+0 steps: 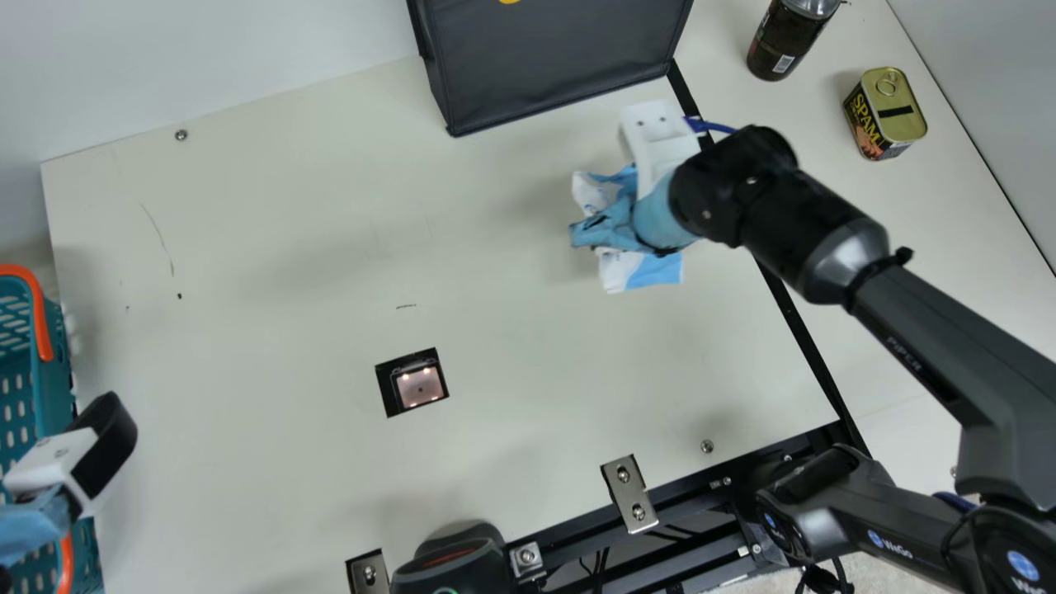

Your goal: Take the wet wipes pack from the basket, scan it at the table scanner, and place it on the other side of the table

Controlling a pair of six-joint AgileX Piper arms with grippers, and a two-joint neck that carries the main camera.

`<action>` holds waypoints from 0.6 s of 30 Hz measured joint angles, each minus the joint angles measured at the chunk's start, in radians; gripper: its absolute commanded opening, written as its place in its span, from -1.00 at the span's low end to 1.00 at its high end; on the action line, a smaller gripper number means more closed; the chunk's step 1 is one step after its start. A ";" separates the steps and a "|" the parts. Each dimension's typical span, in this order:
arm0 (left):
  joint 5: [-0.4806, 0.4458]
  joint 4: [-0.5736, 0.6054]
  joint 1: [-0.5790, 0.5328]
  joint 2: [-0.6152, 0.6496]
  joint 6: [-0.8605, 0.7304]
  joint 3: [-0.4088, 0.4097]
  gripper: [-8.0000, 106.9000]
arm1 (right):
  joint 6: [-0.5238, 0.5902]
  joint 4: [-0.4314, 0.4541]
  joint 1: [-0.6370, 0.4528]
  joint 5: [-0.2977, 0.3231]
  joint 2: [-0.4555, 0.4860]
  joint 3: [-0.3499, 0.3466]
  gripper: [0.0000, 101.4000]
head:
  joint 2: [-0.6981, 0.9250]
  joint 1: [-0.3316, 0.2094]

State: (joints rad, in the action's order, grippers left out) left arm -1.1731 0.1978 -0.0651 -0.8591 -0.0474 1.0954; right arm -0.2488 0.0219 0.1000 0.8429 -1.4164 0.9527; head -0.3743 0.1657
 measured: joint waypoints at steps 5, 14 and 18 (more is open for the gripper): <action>0.000 0.000 0.000 0.000 0.000 0.000 0.71 | 0.139 -0.039 -0.158 0.002 0.006 -0.007 -1.00 | 0.000 0.000; 0.000 0.000 0.000 0.000 0.000 0.000 0.71 | 0.394 -0.088 -0.407 -0.013 -0.049 0.030 -1.00 | 0.000 0.000; 0.000 0.000 0.000 0.000 0.000 0.000 0.71 | 0.496 -0.091 -0.493 -0.035 -0.090 0.053 -1.00 | 0.000 0.000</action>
State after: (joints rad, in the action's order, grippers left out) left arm -1.1731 0.1978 -0.0651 -0.8591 -0.0474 1.0954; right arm 0.2475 -0.0687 -0.3928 0.8075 -1.5063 1.0060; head -0.3743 0.1657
